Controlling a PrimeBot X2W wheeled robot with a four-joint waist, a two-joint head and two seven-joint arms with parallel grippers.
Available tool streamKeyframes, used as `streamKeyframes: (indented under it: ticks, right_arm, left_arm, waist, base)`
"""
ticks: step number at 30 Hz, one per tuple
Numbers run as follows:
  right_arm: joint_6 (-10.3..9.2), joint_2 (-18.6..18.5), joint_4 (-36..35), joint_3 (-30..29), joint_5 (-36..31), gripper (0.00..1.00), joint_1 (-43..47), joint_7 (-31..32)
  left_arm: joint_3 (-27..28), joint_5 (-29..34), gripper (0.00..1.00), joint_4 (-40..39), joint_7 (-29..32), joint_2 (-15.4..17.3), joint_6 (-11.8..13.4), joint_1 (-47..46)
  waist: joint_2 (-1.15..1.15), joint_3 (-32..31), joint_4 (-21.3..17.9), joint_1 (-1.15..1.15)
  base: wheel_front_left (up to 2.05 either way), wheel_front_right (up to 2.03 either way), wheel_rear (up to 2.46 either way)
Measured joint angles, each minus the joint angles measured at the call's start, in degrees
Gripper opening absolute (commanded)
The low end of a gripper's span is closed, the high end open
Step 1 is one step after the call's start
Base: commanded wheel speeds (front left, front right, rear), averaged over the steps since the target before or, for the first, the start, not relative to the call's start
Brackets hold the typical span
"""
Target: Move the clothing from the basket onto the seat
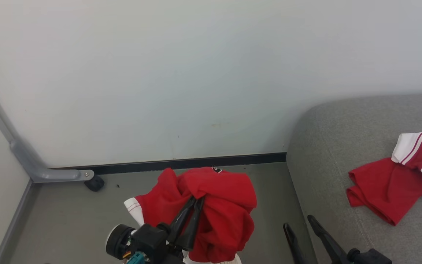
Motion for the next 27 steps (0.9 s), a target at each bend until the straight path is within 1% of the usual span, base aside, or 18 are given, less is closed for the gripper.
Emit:
streamKeyframes:
  ticks: [11, 19, 20, 23, 27]
  right_arm:
    - [0.26, 0.9, -2.1, 2.5, 0.0, 1.00, 0.3, 0.8]
    - [0.80, 1.8, -4.3, 5.6, 0.2, 1.00, 1.0, 1.3]
    - [1.07, 2.0, -4.6, 7.1, 0.4, 1.00, 1.0, 1.8]
    - [1.29, 2.6, -4.2, 9.4, 0.4, 1.00, 0.5, 2.8]
    - [1.51, 2.9, -2.8, 10.6, 0.7, 1.00, -1.1, 3.3]
  left_arm:
    - [-2.7, -0.1, 0.00, -3.2, 2.9, 0.0, 0.1, 0.3]
    - [-4.0, -0.6, 0.00, -3.5, 4.9, 0.0, 0.6, 0.2]
    - [-4.3, -0.6, 0.00, -3.5, 5.2, 0.0, 0.6, 0.2]
    - [-4.4, -0.8, 0.00, -3.7, 5.5, 0.1, 1.0, 0.2]
    - [-6.3, -2.7, 0.00, -3.9, 5.9, 0.2, 1.0, 0.0]
  waist:
    - [0.00, 0.1, 0.2, 0.00]
    - [0.00, 0.2, 0.8, 0.00]
    - [0.00, 0.2, 1.2, 0.00]
    - [0.00, 0.3, 1.6, 0.00]
    - [0.00, 0.4, 2.4, 0.00]
  base:
    - [0.00, 0.00, 0.00]
    - [0.00, 0.00, 0.00]
    - [0.00, 0.00, 0.00]
    - [0.00, 0.00, 0.00]
    - [0.00, 0.00, 0.00]
